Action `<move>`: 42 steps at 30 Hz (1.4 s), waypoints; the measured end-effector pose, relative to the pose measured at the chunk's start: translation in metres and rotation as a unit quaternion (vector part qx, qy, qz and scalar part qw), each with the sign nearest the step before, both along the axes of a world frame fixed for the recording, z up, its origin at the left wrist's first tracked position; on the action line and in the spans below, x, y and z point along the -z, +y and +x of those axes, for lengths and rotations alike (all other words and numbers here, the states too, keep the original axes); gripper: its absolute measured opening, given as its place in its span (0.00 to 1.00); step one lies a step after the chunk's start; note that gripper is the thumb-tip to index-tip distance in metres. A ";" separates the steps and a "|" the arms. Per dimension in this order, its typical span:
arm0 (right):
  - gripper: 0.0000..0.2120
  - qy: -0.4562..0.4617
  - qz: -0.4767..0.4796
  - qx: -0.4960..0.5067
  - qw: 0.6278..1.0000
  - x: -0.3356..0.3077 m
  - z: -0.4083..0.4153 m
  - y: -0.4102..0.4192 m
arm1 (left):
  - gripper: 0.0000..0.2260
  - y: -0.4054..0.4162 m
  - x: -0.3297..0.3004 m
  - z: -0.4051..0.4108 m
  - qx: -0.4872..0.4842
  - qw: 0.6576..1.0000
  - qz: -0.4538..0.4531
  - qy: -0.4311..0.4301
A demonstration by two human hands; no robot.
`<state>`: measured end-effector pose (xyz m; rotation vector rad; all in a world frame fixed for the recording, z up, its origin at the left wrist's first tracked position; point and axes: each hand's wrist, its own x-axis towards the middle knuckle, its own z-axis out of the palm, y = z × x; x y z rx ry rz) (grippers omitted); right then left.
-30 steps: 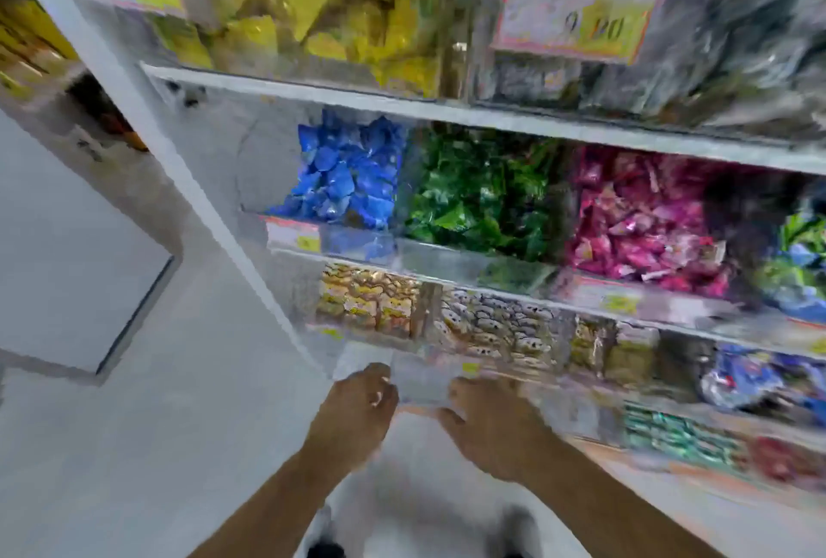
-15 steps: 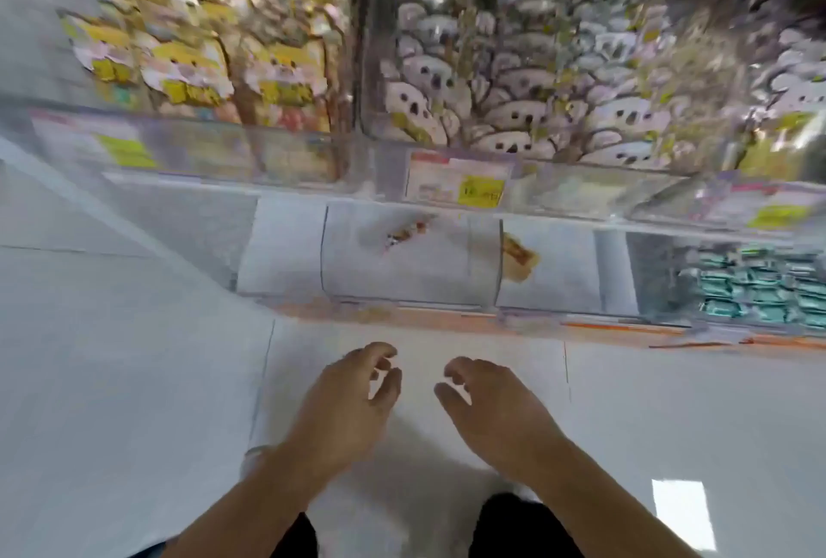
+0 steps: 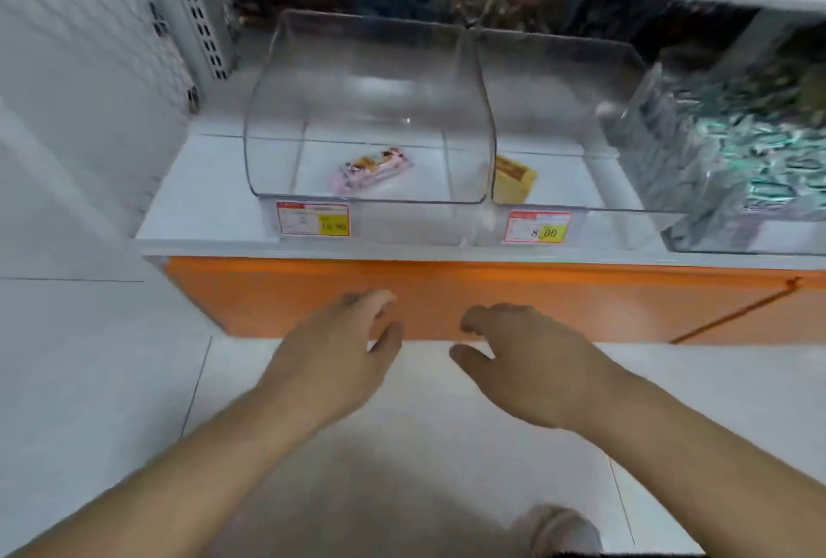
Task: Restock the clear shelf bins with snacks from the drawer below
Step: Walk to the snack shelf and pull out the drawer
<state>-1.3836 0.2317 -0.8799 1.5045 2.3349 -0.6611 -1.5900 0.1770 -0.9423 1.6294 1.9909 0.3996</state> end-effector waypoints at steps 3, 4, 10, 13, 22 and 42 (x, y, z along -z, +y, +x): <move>0.17 0.025 0.021 0.027 0.999 -0.008 -0.002 -0.016 | 0.17 -0.025 -0.008 0.009 0.019 1.000 0.014 0.012; 0.16 0.044 0.032 0.036 0.998 -0.009 -0.001 -0.021 | 0.17 -0.033 -0.012 0.012 0.021 1.000 0.017 0.011; 0.16 0.109 0.035 0.109 0.987 -0.012 0.009 -0.041 | 0.19 -0.048 -0.027 0.017 -0.017 0.999 0.037 -0.017; 0.15 0.170 -0.004 0.203 0.964 -0.006 0.016 -0.037 | 0.21 -0.047 -0.022 0.017 -0.083 0.991 0.028 -0.104; 0.29 0.475 -0.142 0.472 0.729 0.070 0.026 0.028 | 0.33 0.024 0.024 0.012 -0.317 0.806 0.014 -0.499; 0.28 0.669 -0.256 0.506 0.480 0.101 0.042 0.022 | 0.29 0.017 0.046 0.021 -0.295 0.679 -0.003 -0.672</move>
